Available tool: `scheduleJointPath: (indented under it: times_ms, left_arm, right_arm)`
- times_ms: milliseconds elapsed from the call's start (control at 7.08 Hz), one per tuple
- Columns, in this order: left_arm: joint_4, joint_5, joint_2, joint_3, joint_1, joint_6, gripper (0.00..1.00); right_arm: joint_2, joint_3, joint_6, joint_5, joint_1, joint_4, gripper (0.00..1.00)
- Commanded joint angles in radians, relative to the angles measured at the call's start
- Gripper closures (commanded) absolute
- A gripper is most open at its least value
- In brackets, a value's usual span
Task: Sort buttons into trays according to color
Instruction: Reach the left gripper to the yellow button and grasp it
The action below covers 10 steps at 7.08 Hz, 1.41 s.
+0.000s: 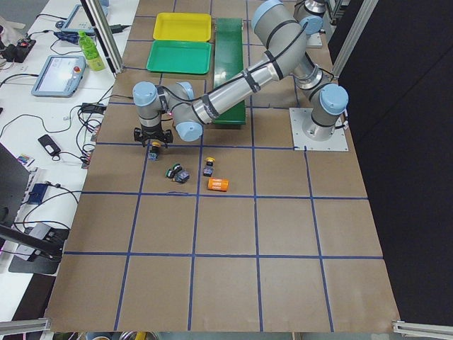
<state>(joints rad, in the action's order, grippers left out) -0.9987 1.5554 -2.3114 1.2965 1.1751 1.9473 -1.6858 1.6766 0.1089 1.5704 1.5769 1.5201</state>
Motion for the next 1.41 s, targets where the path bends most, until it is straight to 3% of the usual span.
scheduleJointPath:
  times_ms: [0, 565, 847, 1271]
  left_arm:
    - [0.005, -0.032, -0.029, 0.0, 0.0, -0.005, 0.05]
    - [0.0, -0.034, -0.029, 0.027, -0.011, -0.01, 0.06]
    - [0.006, -0.031, -0.025, 0.047, -0.011, -0.017, 0.99]
    - [-0.03, -0.028, 0.024, 0.047, -0.003, -0.054, 1.0]
  right_arm:
    - [0.0, 0.0, 0.0, -0.001, 0.0, 0.002, 0.0]
    - [0.0, 0.0, -0.005, -0.001, 0.0, 0.005, 0.0]
    - [0.0, 0.0, -0.006, -0.001, 0.0, 0.005, 0.0]
    - [0.0, 0.0, -0.003, -0.004, 0.0, 0.006, 0.0]
